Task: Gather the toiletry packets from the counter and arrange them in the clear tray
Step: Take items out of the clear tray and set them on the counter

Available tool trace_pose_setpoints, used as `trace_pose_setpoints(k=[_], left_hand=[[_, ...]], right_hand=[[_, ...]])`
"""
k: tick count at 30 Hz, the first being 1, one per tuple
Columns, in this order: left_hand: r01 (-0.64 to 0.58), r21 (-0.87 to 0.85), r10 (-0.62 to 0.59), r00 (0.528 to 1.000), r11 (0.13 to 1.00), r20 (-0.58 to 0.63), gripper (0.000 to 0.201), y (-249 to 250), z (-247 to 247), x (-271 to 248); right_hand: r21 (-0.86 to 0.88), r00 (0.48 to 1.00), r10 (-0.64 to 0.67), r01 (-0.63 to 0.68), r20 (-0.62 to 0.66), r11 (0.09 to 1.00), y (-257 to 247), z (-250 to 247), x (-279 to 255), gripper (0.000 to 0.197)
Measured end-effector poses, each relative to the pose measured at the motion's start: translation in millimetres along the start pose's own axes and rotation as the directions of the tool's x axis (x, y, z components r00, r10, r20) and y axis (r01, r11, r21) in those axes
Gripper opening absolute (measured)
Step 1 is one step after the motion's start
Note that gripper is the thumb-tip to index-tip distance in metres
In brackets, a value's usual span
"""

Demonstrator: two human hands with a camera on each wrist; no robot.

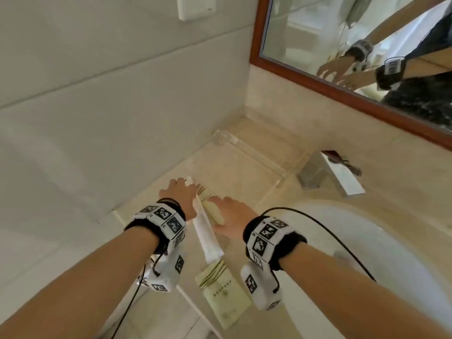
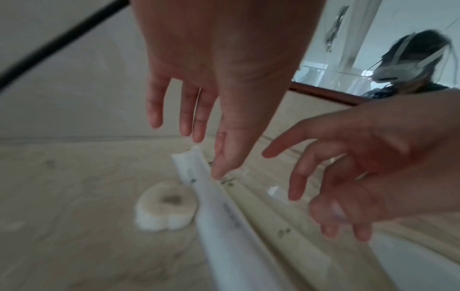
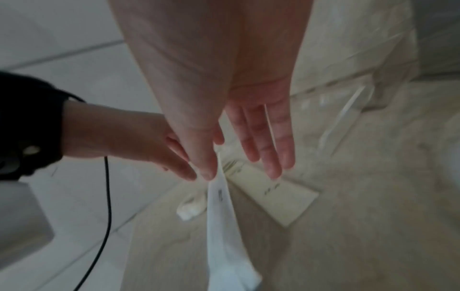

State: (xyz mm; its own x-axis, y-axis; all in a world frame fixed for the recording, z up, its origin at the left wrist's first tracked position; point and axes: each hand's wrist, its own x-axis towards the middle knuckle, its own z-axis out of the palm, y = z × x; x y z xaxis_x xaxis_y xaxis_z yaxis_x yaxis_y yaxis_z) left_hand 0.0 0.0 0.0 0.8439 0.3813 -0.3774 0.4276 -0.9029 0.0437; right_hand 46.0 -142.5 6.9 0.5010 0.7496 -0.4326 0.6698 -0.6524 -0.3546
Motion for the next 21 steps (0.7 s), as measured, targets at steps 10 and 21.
trace_pose_setpoints(k=[10,21], left_hand=[[-0.020,-0.122,0.028,0.998,0.992,0.064,0.031,-30,37,-1],[0.037,-0.239,-0.040,0.999,0.970,-0.011,0.040,-58,6,5]], right_hand=[[-0.005,0.992,0.127,-0.127,-0.013,0.992,-44,48,42,0.071],[-0.017,0.990,0.136,-0.136,0.032,0.991,-44,3,33,0.073]])
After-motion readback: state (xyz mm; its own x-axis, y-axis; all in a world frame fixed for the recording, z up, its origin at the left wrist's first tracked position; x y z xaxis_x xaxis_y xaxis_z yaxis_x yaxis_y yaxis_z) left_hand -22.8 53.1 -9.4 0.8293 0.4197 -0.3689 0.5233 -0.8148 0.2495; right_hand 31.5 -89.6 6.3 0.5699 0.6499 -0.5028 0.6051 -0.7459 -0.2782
